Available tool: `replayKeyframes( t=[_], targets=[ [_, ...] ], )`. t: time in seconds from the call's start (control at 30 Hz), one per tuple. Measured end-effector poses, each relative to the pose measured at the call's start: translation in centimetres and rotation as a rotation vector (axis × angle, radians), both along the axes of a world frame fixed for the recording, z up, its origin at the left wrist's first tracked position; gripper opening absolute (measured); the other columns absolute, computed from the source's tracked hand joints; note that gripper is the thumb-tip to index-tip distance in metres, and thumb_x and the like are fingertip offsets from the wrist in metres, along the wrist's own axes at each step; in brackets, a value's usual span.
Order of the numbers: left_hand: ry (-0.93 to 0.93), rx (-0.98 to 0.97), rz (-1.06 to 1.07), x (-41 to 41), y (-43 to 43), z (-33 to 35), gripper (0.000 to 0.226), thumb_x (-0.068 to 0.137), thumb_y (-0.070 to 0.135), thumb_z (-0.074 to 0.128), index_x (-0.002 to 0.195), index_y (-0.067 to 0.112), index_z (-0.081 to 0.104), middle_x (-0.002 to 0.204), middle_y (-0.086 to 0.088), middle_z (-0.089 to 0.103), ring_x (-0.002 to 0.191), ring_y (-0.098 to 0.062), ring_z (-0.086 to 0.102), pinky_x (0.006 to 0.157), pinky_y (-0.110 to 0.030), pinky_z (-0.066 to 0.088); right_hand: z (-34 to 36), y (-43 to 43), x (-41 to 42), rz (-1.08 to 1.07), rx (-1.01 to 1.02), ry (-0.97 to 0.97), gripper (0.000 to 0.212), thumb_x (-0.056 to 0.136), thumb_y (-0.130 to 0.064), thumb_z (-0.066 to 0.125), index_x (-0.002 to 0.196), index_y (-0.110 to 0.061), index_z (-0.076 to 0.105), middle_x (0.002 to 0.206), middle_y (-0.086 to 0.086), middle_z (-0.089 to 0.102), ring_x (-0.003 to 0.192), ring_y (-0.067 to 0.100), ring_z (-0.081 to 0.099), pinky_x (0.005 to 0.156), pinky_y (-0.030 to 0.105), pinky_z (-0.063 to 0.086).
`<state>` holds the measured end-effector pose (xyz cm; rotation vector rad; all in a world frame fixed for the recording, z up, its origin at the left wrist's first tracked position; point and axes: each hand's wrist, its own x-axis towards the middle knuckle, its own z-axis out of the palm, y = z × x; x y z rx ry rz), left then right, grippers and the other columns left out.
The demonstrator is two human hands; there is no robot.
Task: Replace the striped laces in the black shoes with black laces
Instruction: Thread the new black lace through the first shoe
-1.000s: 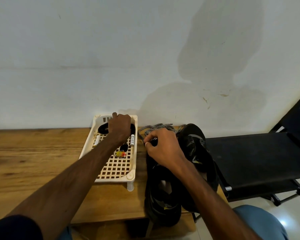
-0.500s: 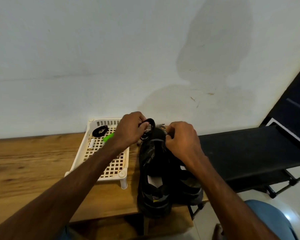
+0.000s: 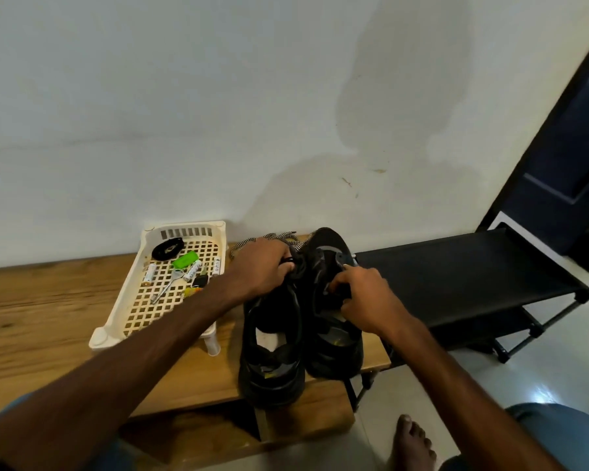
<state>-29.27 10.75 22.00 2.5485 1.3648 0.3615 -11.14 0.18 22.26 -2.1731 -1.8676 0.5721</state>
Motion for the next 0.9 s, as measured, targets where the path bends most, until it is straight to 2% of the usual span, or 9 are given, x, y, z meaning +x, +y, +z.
replayKeyframes(
  t=[0.13, 0.23, 0.37, 0.5, 0.6, 0.67, 0.73, 0.83, 0.9],
  targets=[
    [0.043, 0.048, 0.001, 0.2, -1.2, -0.2, 0.014, 0.098, 0.031, 0.061, 0.095, 0.019, 0.069, 0.098, -0.002, 0.072, 0.094, -0.024, 0.065, 0.078, -0.034, 0.047, -0.3, -0.8, 0.3, 0.009, 0.006, 0.011, 0.046, 0.087, 0.001, 0.071, 0.128, -0.02, 0.072, 0.128, 0.006, 0.066, 0.112, 0.026, 0.066, 0.094, 0.038, 0.059],
    [0.033, 0.05, -0.009, 0.5, -2.0, -0.1, 0.014, 0.1, 0.03, 0.059, 0.097, 0.021, 0.069, 0.096, -0.002, 0.072, 0.091, -0.022, 0.065, 0.074, -0.032, 0.044, -0.4, -1.5, 0.1, 0.017, -0.019, -0.01, 0.049, 0.087, -0.002, 0.074, 0.132, -0.021, 0.068, 0.136, 0.005, 0.061, 0.116, 0.024, 0.064, 0.096, 0.036, 0.059],
    [0.032, -0.003, -0.029, 0.5, -2.8, 0.4, 0.015, 0.101, 0.028, 0.058, 0.102, 0.018, 0.069, 0.097, -0.004, 0.072, 0.091, -0.023, 0.065, 0.081, -0.037, 0.053, -0.2, -2.8, 0.1, 0.027, -0.041, -0.02, 0.051, 0.088, -0.005, 0.074, 0.135, -0.024, 0.066, 0.142, 0.005, 0.058, 0.118, 0.025, 0.064, 0.098, 0.038, 0.058],
    [-0.039, -0.017, -0.01, 0.1, -2.7, 0.2, 0.014, 0.099, 0.031, 0.061, 0.101, 0.02, 0.071, 0.089, 0.005, 0.067, 0.086, -0.016, 0.064, 0.071, -0.03, 0.043, 0.0, -3.6, 0.6, 0.057, -0.052, 0.001, 0.046, 0.092, -0.001, 0.067, 0.131, -0.025, 0.068, 0.139, 0.003, 0.06, 0.115, 0.021, 0.064, 0.092, 0.032, 0.059],
    [-0.191, 0.009, -0.007, 0.4, -2.8, 0.7, 0.018, 0.094, 0.036, 0.069, 0.106, 0.023, 0.074, 0.086, 0.009, 0.069, 0.077, -0.007, 0.062, 0.072, -0.028, 0.048, 0.2, -3.7, 1.2, -0.019, 0.092, 0.148, 0.031, 0.098, -0.007, 0.063, 0.12, -0.026, 0.072, 0.129, -0.002, 0.067, 0.099, 0.01, 0.067, 0.067, 0.016, 0.055],
    [-0.297, -0.019, -0.021, 1.0, -3.2, 1.4, 0.021, 0.089, 0.04, 0.076, 0.105, 0.026, 0.075, 0.084, 0.01, 0.071, 0.074, -0.003, 0.065, 0.071, -0.026, 0.054, 0.8, -3.3, 1.5, -0.125, 0.301, 0.205, 0.02, 0.099, -0.021, 0.066, 0.117, -0.025, 0.073, 0.118, -0.006, 0.072, 0.092, 0.003, 0.067, 0.064, 0.008, 0.048],
    [-0.383, -0.087, -0.046, 1.5, -3.5, 2.0, 0.019, 0.084, 0.04, 0.081, 0.099, 0.029, 0.076, 0.076, 0.017, 0.068, 0.065, 0.002, 0.066, 0.065, -0.019, 0.054, 1.3, -2.8, 1.3, -0.155, 0.413, 0.335, 0.025, 0.095, -0.036, 0.071, 0.117, -0.024, 0.073, 0.106, -0.011, 0.074, 0.09, -0.005, 0.066, 0.068, 0.004, 0.048],
    [-0.457, -0.201, -0.107, 1.6, -3.7, 2.6, 0.018, 0.08, 0.033, 0.085, 0.094, 0.025, 0.077, 0.074, 0.015, 0.072, 0.063, 0.005, 0.068, 0.064, -0.017, 0.053, 1.6, -1.9, 0.4, -0.159, 0.374, 0.547, 0.03, 0.09, -0.037, 0.077, 0.115, -0.021, 0.073, 0.098, -0.009, 0.076, 0.086, 0.001, 0.073, 0.076, 0.02, 0.061],
    [-0.447, -0.247, -0.125, 1.2, -3.3, 2.9, 0.019, 0.081, 0.025, 0.085, 0.098, 0.024, 0.079, 0.087, 0.01, 0.077, 0.079, 0.001, 0.072, 0.076, -0.024, 0.06, 1.6, -1.1, 0.0, -0.175, 0.357, 0.587, 0.019, 0.09, -0.025, 0.078, 0.109, -0.018, 0.077, 0.091, -0.004, 0.078, 0.08, 0.007, 0.075, 0.07, 0.027, 0.064]
  ],
)
